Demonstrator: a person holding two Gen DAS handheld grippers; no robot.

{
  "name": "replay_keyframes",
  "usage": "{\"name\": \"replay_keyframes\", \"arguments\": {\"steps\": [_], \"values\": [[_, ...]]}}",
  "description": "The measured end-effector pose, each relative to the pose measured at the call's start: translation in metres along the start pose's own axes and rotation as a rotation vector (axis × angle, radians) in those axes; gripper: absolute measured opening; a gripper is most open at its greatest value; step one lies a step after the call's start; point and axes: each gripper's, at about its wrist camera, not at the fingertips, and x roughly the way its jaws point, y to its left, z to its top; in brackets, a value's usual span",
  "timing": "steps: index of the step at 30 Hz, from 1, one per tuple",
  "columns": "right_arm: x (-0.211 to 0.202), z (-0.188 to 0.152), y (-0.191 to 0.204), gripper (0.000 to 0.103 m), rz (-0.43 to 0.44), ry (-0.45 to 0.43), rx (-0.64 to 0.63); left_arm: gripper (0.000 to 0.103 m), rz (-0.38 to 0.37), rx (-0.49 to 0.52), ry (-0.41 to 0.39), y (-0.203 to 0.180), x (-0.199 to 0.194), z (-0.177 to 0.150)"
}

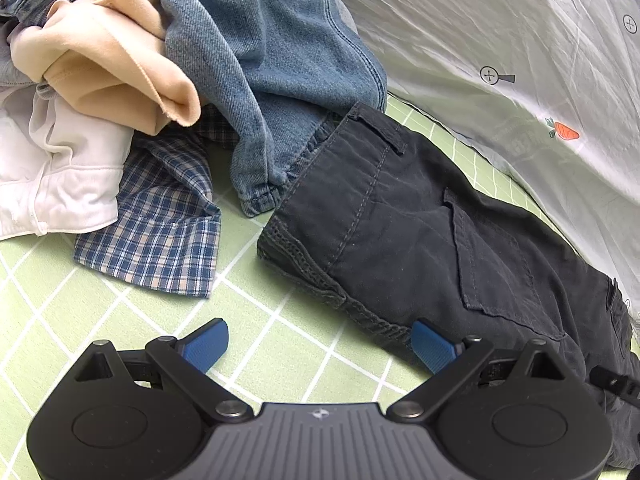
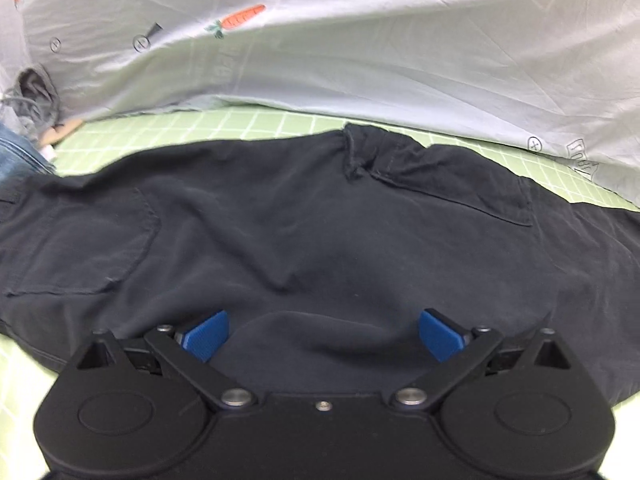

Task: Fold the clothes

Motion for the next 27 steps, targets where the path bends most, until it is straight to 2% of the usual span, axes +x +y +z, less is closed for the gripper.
{"name": "replay_keyframes", "arguments": {"steps": [3,5,13,19,23,25,26,27], "values": [[0.018,-0.016,-0.005,0.103,-0.014,0.019,0.0,0.098,-0.024,-0.044,-0.007,0.006,-0.002,0.001],[0.019,-0.026,-0.009,0.103,-0.002,-0.022,0.025,0.098,-0.039,-0.075,-0.013,0.01,-0.003,0.003],[0.019,-0.048,-0.016,0.103,0.034,-0.126,0.077,0.098,-0.113,-0.287,-0.126,0.027,-0.01,0.003],[0.018,-0.065,-0.018,0.103,0.041,-0.232,0.078,0.098,-0.127,-0.245,-0.117,0.011,0.002,0.012],[0.018,-0.067,-0.019,0.103,0.049,-0.24,0.078,0.098,-0.136,-0.25,-0.107,0.0,0.016,0.016],[0.018,-0.067,-0.019,0.103,0.051,-0.241,0.078,0.096,-0.108,-0.247,-0.114,-0.006,0.02,0.017],[0.019,-0.068,-0.019,0.103,0.051,-0.242,0.078,0.09,-0.098,-0.242,-0.12,-0.007,0.02,0.017],[0.019,-0.068,-0.019,0.103,0.052,-0.242,0.078,0.08,-0.091,-0.235,-0.127,-0.008,0.019,0.017]]}}
